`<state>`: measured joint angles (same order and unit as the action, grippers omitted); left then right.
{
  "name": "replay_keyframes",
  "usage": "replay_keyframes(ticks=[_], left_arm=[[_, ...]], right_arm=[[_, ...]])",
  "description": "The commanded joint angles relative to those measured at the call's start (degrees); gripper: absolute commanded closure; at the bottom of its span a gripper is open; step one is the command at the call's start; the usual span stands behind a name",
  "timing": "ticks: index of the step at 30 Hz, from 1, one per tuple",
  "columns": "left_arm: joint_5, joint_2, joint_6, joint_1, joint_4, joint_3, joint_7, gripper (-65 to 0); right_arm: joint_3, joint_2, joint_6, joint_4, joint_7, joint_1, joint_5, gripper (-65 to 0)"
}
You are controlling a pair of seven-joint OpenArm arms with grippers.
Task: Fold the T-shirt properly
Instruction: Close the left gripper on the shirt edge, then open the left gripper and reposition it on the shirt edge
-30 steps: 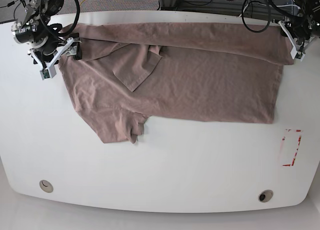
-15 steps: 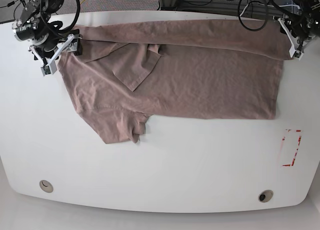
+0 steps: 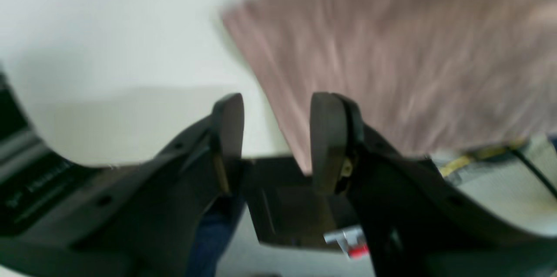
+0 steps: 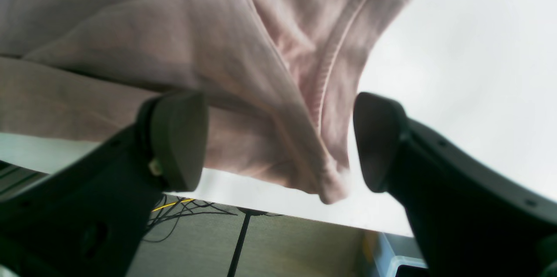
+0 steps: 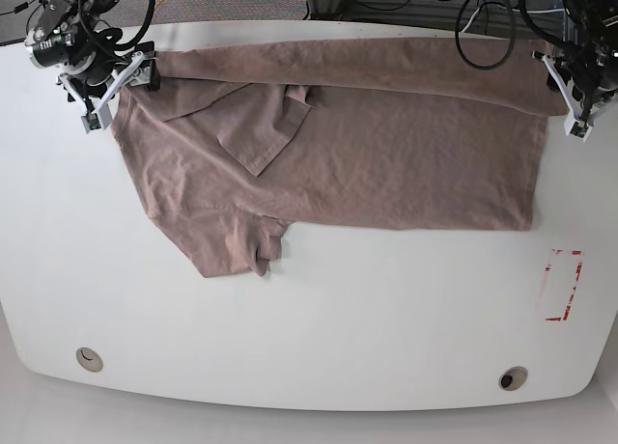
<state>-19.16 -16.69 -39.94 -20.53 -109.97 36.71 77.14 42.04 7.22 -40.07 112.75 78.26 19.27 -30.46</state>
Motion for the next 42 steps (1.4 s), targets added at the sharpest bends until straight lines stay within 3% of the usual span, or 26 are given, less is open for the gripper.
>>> replay_keyframes(ticks=[1,5,14,23,33,42], left_arm=[[0.3,-0.9,-0.1,1.1,-1.0,1.3,0.4,-23.9],[0.7,-0.6,-0.1,3.6,-0.8,1.3,0.1,-23.9],[0.7,1.5,-0.1,6.6,2.2,-1.3,-0.4,-23.9],[0.7,1.6,-0.1,4.7,2.3,-3.6,-1.7,-23.9],[4.8,1.5,-0.1,3.3,10.1,-4.5,-8.9,-23.9],[7.2,1.3,-0.1,4.8,15.2,-5.5,-12.6,-23.9]], right_arm=[[0.3,0.6,0.1,0.7,-0.7,0.0,-0.6,-49.5],[0.3,0.6,0.1,0.7,-0.7,-0.1,1.4,-48.8],[0.2,-0.9,0.1,0.0,-0.8,-0.5,5.3,-35.0],[0.3,-0.9,0.1,-3.1,-0.8,-0.1,5.4,-34.4],[0.3,-1.1,0.1,-3.0,-0.8,-0.1,5.3,-33.3],[0.3,-0.9,0.1,-3.0,-0.8,-0.4,5.4,-12.5]])
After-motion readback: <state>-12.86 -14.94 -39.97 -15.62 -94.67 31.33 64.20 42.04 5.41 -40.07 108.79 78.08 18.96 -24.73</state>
